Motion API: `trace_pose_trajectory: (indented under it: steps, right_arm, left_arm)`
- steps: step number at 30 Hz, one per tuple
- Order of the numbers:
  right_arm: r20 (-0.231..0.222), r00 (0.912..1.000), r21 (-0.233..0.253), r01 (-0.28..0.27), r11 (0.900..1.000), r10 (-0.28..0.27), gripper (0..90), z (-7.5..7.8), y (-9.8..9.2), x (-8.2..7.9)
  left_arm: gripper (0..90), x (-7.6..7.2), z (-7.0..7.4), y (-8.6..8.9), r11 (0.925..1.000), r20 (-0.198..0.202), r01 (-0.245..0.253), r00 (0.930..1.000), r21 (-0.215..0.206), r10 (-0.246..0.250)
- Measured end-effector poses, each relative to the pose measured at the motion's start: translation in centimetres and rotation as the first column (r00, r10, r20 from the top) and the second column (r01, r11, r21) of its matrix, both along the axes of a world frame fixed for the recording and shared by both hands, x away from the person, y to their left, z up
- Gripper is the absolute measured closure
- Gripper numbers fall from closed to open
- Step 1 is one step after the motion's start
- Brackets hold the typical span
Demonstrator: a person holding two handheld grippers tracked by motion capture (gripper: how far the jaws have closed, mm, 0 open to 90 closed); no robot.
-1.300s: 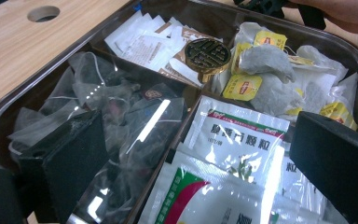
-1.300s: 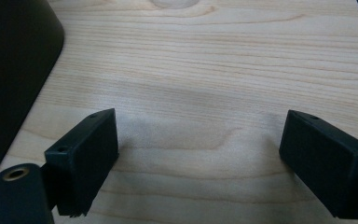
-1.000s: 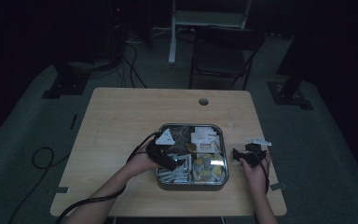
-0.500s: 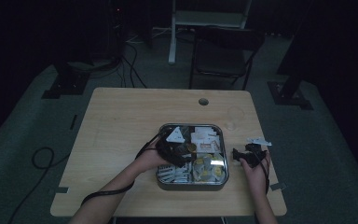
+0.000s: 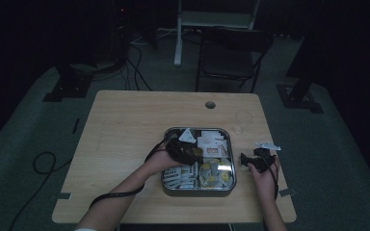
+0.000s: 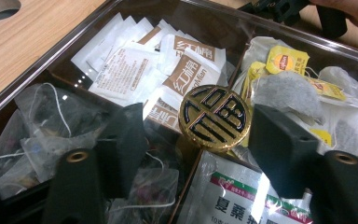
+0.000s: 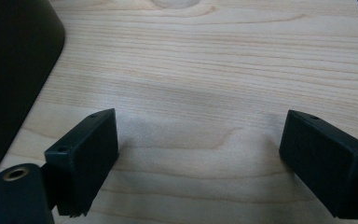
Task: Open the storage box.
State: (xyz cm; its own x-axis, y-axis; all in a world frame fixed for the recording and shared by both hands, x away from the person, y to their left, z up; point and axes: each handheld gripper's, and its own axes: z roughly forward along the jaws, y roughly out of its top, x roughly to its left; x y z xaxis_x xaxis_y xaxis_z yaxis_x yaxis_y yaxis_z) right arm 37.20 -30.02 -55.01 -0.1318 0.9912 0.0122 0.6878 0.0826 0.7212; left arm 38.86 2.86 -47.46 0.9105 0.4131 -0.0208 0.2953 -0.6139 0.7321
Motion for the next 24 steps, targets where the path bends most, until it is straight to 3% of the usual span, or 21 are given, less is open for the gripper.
trace_pose_trajectory:
  steps: [3,12,24]
  right_arm:
    - [0.000,1.0000,0.000,0.000,1.000,0.000,11.1,0.00,0.00,0.00]
    - [0.000,1.0000,0.000,0.000,1.000,0.000,11.1,0.00,0.01,0.00]
    - [0.000,1.0000,0.000,0.000,1.000,0.000,11.1,0.00,0.01,0.00]
  left_arm:
    - [42.5,0.01,-0.04,-0.33,0.9998,0.004,0.004,1.0000,0.017,-0.005]
    - [57.5,-0.14,-0.22,-0.67,0.9987,0.031,0.050,0.9983,0.011,-0.050]
    - [59.4,-0.06,0.14,-0.80,0.9987,0.003,0.045,0.9990,0.022,-0.045]
